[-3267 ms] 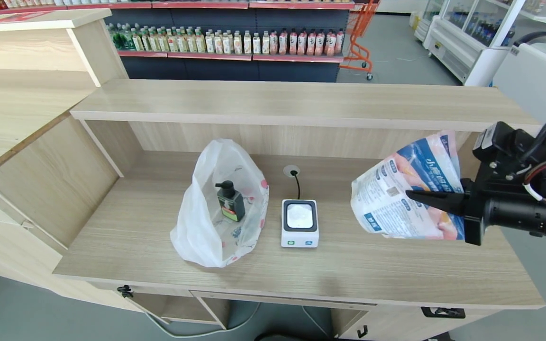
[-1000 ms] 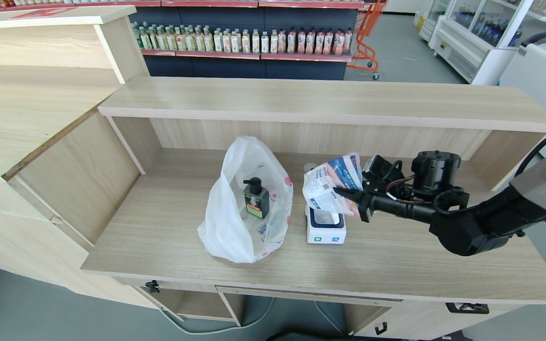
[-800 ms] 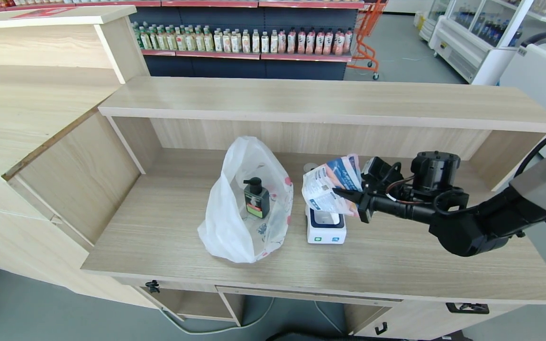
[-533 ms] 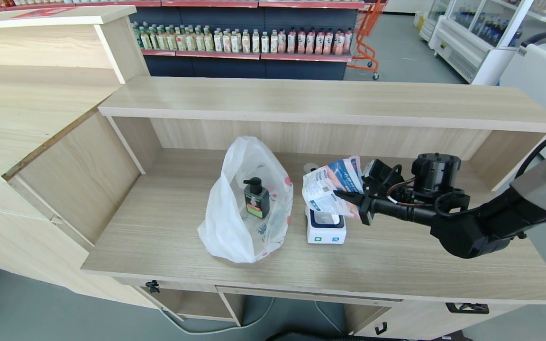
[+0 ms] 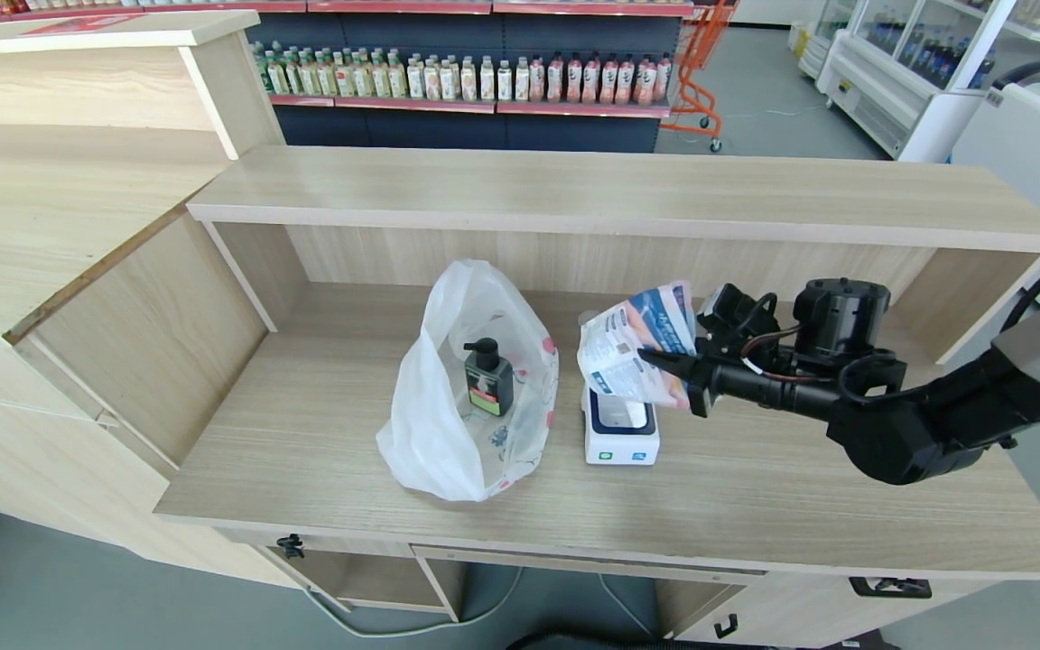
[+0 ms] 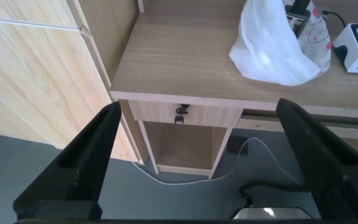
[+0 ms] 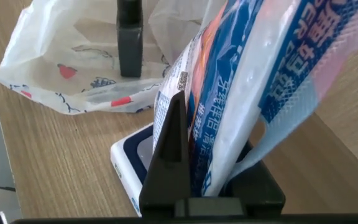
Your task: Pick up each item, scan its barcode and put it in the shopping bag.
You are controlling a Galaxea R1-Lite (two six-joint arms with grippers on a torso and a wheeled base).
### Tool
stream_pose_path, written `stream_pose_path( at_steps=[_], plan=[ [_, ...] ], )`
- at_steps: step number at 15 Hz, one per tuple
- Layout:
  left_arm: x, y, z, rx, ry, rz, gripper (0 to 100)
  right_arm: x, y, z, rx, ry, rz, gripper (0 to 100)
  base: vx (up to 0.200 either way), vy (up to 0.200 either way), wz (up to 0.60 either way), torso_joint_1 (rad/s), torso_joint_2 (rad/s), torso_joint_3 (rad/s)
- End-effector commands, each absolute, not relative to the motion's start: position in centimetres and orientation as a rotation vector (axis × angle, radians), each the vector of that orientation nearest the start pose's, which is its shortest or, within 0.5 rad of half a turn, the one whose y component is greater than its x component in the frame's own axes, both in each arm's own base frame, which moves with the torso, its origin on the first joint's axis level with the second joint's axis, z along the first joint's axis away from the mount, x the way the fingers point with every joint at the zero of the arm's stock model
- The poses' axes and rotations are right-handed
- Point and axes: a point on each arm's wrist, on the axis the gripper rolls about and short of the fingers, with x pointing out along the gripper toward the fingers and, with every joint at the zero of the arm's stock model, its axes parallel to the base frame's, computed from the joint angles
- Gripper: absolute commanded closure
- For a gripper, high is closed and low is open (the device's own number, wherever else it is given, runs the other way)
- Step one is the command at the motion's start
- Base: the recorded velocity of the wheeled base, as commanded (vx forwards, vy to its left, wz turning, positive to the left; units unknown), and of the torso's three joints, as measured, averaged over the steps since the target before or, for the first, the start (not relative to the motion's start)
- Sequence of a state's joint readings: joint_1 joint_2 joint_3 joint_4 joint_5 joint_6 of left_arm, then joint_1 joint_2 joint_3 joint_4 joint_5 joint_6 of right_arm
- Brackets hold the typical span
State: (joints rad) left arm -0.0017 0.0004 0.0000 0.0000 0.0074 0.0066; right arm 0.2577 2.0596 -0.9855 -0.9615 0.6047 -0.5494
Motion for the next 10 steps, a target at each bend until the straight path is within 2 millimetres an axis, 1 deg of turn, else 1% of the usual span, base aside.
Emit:
stream_pose_path(
  at_steps=[1,2,3,5,6,7,8,10],
  plan=[
    [-2.3,0.0,7.5,0.006,0.000,0.006,0,36.9,11.2,16.1,-0.459,-0.174,0.854,100,0.000,0.000,0.00,0.000,0.00,0.000],
    [-2.3,0.0,7.5,0.006,0.000,0.006,0,36.5,11.0,16.9,-0.412,-0.168,0.846,100,0.000,0.000,0.00,0.000,0.00,0.000],
    [-2.3,0.0,7.5,0.006,0.000,0.006,0,36.2,10.9,17.2,-0.385,-0.160,0.836,100,0.000,0.000,0.00,0.000,0.00,0.000],
    [-2.3,0.0,7.5,0.006,0.000,0.006,0,35.4,10.5,18.5,-0.217,-0.103,0.780,100,0.000,0.000,0.00,0.000,0.00,0.000],
    [-2.3,0.0,7.5,0.006,0.000,0.006,0,35.4,10.4,18.7,-0.151,-0.075,0.760,100,0.000,0.000,0.00,0.000,0.00,0.000],
    [-2.3,0.0,7.5,0.006,0.000,0.006,0,35.4,10.4,18.7,-0.151,-0.075,0.760,100,0.000,0.000,0.00,0.000,0.00,0.000],
    [-2.3,0.0,7.5,0.008,0.000,0.006,0,35.3,10.4,18.8,-0.085,-0.020,0.747,100,0.000,0.000,0.00,0.000,0.00,0.000],
    [-2.3,0.0,7.5,0.008,0.000,0.006,0,35.4,10.6,18.6,-0.060,0.022,0.753,100,0.000,0.000,0.00,0.000,0.00,0.000]
  ],
)
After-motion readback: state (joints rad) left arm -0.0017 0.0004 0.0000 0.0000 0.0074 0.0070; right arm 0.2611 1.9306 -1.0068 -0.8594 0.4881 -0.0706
